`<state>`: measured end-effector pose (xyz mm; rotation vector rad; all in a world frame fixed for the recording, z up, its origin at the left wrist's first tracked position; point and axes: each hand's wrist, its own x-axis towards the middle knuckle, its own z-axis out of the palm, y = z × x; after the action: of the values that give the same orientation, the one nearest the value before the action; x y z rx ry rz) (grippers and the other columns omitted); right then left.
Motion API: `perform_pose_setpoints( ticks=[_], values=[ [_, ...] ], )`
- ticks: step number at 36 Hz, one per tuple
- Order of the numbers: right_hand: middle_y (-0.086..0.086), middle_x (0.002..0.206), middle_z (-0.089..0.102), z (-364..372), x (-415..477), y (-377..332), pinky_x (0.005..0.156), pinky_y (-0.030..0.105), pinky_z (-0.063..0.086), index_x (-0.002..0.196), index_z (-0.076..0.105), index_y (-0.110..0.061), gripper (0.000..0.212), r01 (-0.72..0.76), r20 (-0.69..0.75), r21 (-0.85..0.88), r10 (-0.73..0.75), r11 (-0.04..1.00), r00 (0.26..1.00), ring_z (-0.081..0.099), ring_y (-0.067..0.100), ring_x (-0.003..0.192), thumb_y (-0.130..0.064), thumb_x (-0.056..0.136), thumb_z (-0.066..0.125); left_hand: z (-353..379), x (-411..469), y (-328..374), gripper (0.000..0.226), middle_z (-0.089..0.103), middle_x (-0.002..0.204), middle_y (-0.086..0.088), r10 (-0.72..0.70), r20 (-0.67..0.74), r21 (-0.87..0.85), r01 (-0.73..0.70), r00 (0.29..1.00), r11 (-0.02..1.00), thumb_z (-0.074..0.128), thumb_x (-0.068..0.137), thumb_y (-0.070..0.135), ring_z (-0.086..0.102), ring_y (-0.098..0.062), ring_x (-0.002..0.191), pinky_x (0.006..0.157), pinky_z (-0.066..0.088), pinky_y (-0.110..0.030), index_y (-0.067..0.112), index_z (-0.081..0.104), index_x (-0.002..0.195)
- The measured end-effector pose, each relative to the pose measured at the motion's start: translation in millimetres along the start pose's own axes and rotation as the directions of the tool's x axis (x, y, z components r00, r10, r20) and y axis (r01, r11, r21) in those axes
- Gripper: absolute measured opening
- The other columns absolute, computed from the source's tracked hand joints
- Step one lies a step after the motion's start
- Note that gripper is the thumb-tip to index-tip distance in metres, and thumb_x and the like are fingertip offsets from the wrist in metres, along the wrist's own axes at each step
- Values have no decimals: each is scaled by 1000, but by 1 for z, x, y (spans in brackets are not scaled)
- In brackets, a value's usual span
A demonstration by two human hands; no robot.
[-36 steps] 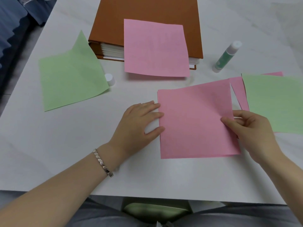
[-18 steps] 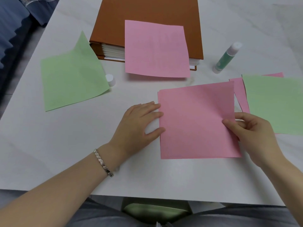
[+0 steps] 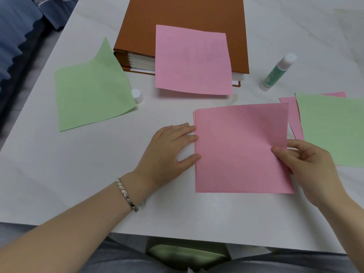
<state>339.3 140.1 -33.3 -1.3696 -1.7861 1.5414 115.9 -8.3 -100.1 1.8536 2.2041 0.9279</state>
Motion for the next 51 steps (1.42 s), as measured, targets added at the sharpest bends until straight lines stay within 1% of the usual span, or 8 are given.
perform_pose_setpoints(
  ticks=[4, 11, 18, 30, 34, 41, 47, 51],
  values=[
    [-14, 53, 66, 1, -1, 1, 49, 7, 43, 80, 65, -26, 22, 15, 4, -17, -15, 1000, 1000, 57, -4, 47, -5, 86, 60, 0, 0, 1, 43, 61, 125, -3, -5, -3, 2, 5, 1000, 1000, 54, 83, 44, 49, -15, 121, 102, 32, -35, 12, 68, 109],
    [-13, 54, 67, 1, -2, 3, 51, 8, 44, 80, 65, -27, 22, 29, 3, -31, -29, 999, 1000, 57, -2, 48, -6, 86, 61, 1, -1, 1, 44, 61, 125, -3, -7, -1, 2, 7, 1000, 1000, 54, 83, 44, 50, -16, 120, 100, 35, -39, 11, 68, 109],
    [-11, 55, 68, 0, -1, 6, 54, 10, 45, 78, 66, -29, 23, 36, -1, -63, -36, 997, 999, 57, 1, 51, -8, 86, 62, 0, -1, 1, 44, 61, 126, -3, -9, 0, 9, 9, 1000, 1000, 53, 83, 44, 47, -14, 121, 102, 32, -36, 12, 68, 110],
    [-17, 57, 68, 2, 0, 7, 52, 8, 45, 79, 65, -30, 22, 47, -13, -112, -49, 993, 999, 59, -3, 50, -10, 86, 63, 0, -1, 2, 44, 61, 125, -4, -4, -2, 6, 4, 1000, 1000, 54, 83, 44, 50, -16, 120, 101, 33, -38, 11, 68, 109],
    [-16, 58, 68, 1, 1, 7, 54, 10, 45, 83, 66, -28, 17, 44, -10, -145, -46, 988, 999, 59, -1, 50, -12, 85, 63, 0, -2, 1, 43, 61, 125, -3, -2, 4, 13, 2, 1000, 1000, 54, 83, 43, 50, -16, 120, 100, 34, -38, 11, 68, 108],
    [-19, 58, 68, 2, 3, 7, 51, 9, 45, 79, 64, -32, 21, 60, 1, -186, -60, 981, 998, 58, -3, 49, -12, 86, 63, 0, -2, 2, 42, 61, 125, -5, 5, -2, 21, -5, 1000, 1000, 54, 83, 42, 50, -17, 120, 101, 34, -38, 10, 69, 107],
    [-20, 61, 68, 2, 5, 8, 55, 13, 45, 77, 64, -34, 22, 63, -5, -220, -66, 973, 998, 58, 0, 53, -14, 86, 63, 1, -2, 2, 41, 62, 123, -5, 7, -12, 12, -7, 1000, 1000, 56, 82, 41, 52, -18, 119, 99, 37, -41, 9, 69, 104],
    [-21, 63, 68, 2, 6, 9, 59, 20, 46, 76, 64, -35, 23, 58, -7, -241, -61, 969, 998, 59, 1, 54, -14, 86, 63, 1, -2, 2, 39, 63, 122, -5, 9, -21, 18, -9, 1000, 1000, 58, 81, 40, 55, -20, 118, 96, 42, -43, 8, 70, 101]
  ],
)
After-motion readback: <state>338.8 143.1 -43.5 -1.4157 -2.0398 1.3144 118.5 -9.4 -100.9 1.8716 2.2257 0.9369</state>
